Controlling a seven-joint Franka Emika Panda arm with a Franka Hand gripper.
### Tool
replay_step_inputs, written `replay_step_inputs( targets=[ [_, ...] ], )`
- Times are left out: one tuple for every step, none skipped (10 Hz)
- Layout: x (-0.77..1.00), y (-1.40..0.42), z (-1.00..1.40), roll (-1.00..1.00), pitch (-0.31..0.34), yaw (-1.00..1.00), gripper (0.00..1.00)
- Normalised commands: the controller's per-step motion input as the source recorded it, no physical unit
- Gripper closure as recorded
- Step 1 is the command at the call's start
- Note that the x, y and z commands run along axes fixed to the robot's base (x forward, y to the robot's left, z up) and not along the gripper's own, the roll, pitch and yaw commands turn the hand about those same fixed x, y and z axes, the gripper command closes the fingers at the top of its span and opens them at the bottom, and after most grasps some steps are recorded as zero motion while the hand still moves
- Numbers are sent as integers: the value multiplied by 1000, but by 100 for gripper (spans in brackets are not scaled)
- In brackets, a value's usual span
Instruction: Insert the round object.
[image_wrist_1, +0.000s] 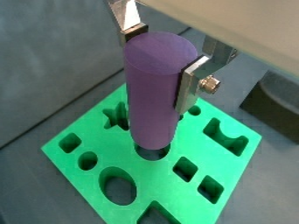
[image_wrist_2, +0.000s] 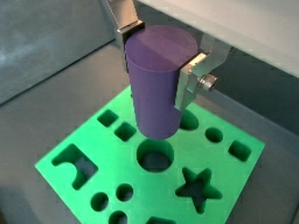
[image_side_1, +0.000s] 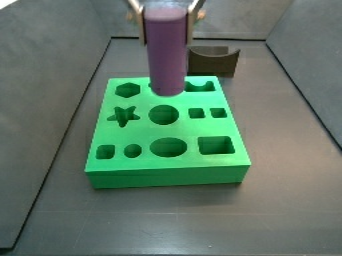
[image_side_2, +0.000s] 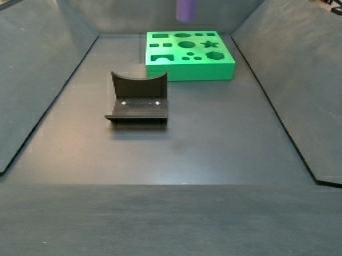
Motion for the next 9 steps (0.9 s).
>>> replay_step_inputs(
  targets=[
    [-106,129,-749,144,-214,23,100],
    [0,43,-680,297,-109,0,100],
    [0,0,-566,40,-40,0,100],
    [0,-3,-360,20,-30,0,100],
    [0,-120,-349,296,0,0,100],
    [0,-54,-337,214,19,0,100],
    [0,0,-120,141,36,-17,100],
    [-86,0,-43,284,57,-3,100],
    [0,0,-171,223,80,-51,100]
  ],
)
